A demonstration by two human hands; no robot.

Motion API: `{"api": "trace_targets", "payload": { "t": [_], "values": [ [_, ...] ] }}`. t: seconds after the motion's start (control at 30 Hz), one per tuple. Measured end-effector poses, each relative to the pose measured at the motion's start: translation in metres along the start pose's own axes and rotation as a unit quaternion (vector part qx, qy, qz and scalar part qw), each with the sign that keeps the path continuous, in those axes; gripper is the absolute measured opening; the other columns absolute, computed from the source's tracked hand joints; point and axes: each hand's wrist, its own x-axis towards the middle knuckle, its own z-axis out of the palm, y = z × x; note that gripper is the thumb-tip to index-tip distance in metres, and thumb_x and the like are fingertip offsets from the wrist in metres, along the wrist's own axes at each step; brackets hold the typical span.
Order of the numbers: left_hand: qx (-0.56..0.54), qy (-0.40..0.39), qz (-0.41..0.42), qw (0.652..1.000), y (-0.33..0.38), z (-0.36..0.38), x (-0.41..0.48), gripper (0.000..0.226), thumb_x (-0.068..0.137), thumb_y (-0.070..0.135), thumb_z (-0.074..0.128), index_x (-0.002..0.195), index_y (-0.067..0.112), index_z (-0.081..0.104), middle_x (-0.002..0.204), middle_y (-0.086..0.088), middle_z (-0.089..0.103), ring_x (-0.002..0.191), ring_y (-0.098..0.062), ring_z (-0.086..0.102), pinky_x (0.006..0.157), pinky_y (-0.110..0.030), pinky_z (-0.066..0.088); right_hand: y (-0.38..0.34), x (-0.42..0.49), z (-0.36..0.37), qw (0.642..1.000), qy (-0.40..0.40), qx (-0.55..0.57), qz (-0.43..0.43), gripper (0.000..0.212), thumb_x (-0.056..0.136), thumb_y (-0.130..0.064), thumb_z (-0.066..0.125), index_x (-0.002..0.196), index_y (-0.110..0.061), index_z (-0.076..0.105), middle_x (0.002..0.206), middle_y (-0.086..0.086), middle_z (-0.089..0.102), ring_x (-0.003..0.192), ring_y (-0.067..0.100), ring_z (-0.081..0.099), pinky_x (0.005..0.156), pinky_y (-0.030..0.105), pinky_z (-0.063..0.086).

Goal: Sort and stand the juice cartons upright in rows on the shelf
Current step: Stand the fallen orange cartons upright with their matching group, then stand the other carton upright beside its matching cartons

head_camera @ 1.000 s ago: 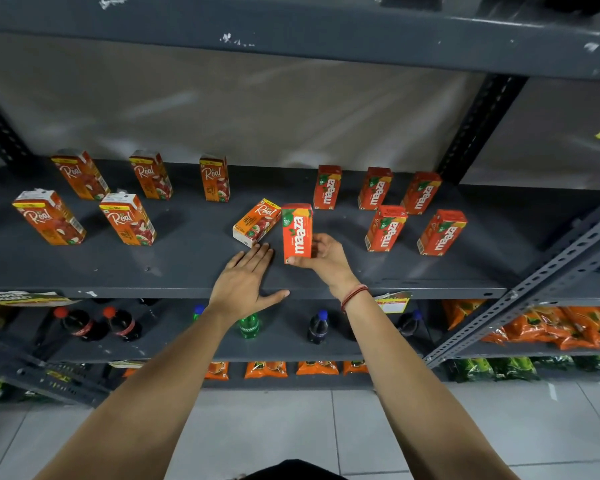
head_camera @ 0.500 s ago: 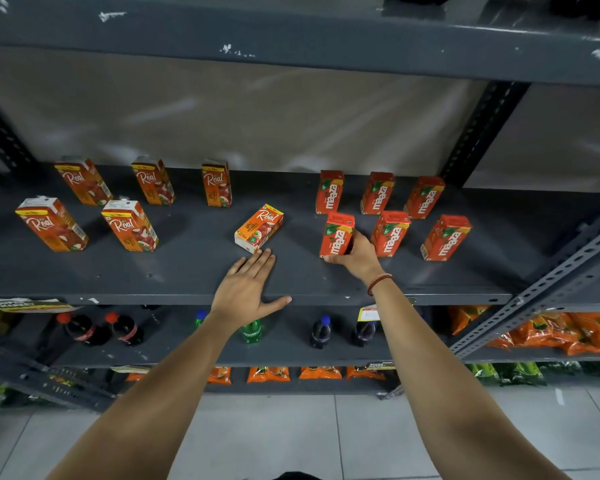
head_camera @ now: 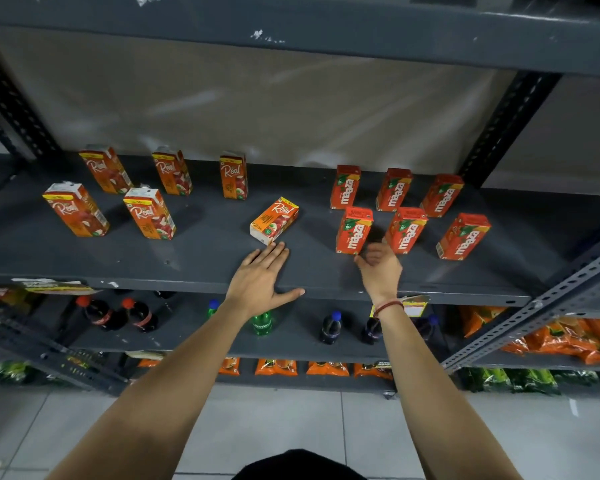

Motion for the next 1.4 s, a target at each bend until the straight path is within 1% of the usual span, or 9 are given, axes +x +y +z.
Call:
{"api": "trace_targets", "payload": {
  "t": [0.1, 0.33, 0.43, 0.57, 0.67, 0.8, 1.1, 1.3, 1.4],
  "values": [
    [-0.056, -0.003, -0.006, 0.998, -0.004, -0.004, 0.001, 0.085, 0.082, 0.074, 0.031, 0.144, 0.015, 0.031, 0.155, -0.001, 0.027, 0.142, -0.013, 0.021, 0.117, -0.036, 0.016, -0.005, -0.022, 0.012, 0.999, 0.04, 0.009, -0.009, 0.01, 0.077, 0.0, 0.066, 0.086, -0.001, 0.06, 0.08, 0.015, 0.067, 0.077, 0.029, 0.064, 0.064, 0.013, 0.037],
    [-0.184, 0.059, -0.026, 0.981, -0.039, -0.013, -0.015, 0.055, 0.086, 0.046, 0.06, 0.127, 0.011, 0.056, 0.139, -0.004, 0.052, 0.132, -0.015, 0.042, 0.111, -0.036, 0.034, -0.042, -0.029, 0.056, 0.985, -0.171, 0.004, 0.023, 0.029, 0.08, -0.025, 0.07, 0.1, -0.004, 0.065, 0.102, 0.012, 0.069, 0.09, 0.016, 0.06, 0.079, 0.022, 0.042],
    [-0.172, 0.069, -0.057, 0.981, -0.06, -0.017, -0.023, 0.051, 0.089, 0.038, 0.06, 0.129, 0.007, 0.054, 0.139, -0.009, 0.051, 0.133, -0.019, 0.042, 0.111, -0.04, 0.034, -0.064, -0.027, 0.081, 0.978, -0.205, 0.016, 0.042, 0.04, 0.081, -0.029, 0.069, 0.107, 0.0, 0.062, 0.109, 0.013, 0.065, 0.1, 0.023, 0.058, 0.084, 0.026, 0.043],
    [-0.123, 0.051, -0.12, 0.984, -0.084, -0.021, -0.031, 0.056, 0.093, 0.04, 0.051, 0.138, 0.008, 0.043, 0.148, -0.009, 0.039, 0.139, -0.021, 0.031, 0.115, -0.039, 0.026, -0.087, -0.023, 0.113, 0.977, -0.204, 0.014, 0.057, 0.027, 0.081, -0.036, 0.067, 0.075, -0.009, 0.066, 0.08, 0.005, 0.066, 0.087, 0.024, 0.058, 0.069, 0.026, 0.041],
    [-0.1, 0.039, -0.127, 0.986, -0.086, -0.02, -0.034, 0.057, 0.094, 0.042, 0.046, 0.14, 0.009, 0.038, 0.151, -0.008, 0.035, 0.141, -0.02, 0.027, 0.116, -0.038, 0.022, -0.096, -0.017, 0.135, 0.98, -0.158, 0.019, 0.118, 0.053, 0.077, -0.045, 0.068, 0.108, -0.004, 0.063, 0.115, 0.016, 0.063, 0.106, 0.029, 0.059, 0.088, 0.033, 0.047],
    [-0.069, 0.053, -0.128, 0.988, -0.083, -0.017, -0.035, 0.057, 0.094, 0.042, 0.044, 0.14, 0.01, 0.039, 0.15, -0.008, 0.037, 0.14, -0.02, 0.029, 0.116, -0.037, 0.023, -0.111, -0.015, 0.15, 0.976, -0.116, -0.033, 0.179, 0.084, 0.065, -0.059, 0.071, 0.126, -0.006, 0.046, 0.128, 0.013, 0.049, 0.115, 0.03, 0.05, 0.099, 0.041, 0.042],
    [-0.042, 0.045, -0.124, 0.99, -0.082, -0.017, -0.035, 0.058, 0.095, 0.043, 0.039, 0.141, 0.009, 0.037, 0.15, -0.008, 0.037, 0.14, -0.02, 0.029, 0.116, -0.036, 0.022, -0.119, 0.004, 0.151, 0.957, -0.225, -0.079, 0.166, 0.083, 0.061, -0.045, 0.081, 0.126, -0.008, 0.046, 0.129, 0.012, 0.055, 0.118, 0.03, 0.052, 0.1, 0.041, 0.045],
    [-0.041, 0.035, -0.125, 0.991, -0.082, -0.018, -0.036, 0.058, 0.095, 0.044, 0.039, 0.141, 0.009, 0.036, 0.15, -0.008, 0.037, 0.14, -0.02, 0.029, 0.116, -0.036, 0.022, -0.109, -0.005, 0.148, 0.943, -0.287, 0.016, 0.166, 0.067, 0.06, -0.033, 0.086, 0.112, -0.004, 0.056, 0.108, 0.01, 0.066, 0.083, 0.015, 0.065, 0.058, 0.019, 0.05],
    [-0.048, 0.039, -0.127, 0.99, -0.082, -0.018, -0.036, 0.058, 0.094, 0.044, 0.039, 0.141, 0.009, 0.037, 0.15, -0.008, 0.037, 0.14, -0.019, 0.029, 0.116, -0.035, 0.021, -0.095, -0.016, 0.144, 0.944, -0.292, 0.071, 0.136, 0.056, 0.062, -0.027, 0.085, 0.106, -0.001, 0.062, 0.103, 0.012, 0.07, 0.083, 0.017, 0.069, 0.072, 0.024, 0.057]
  ]
}}
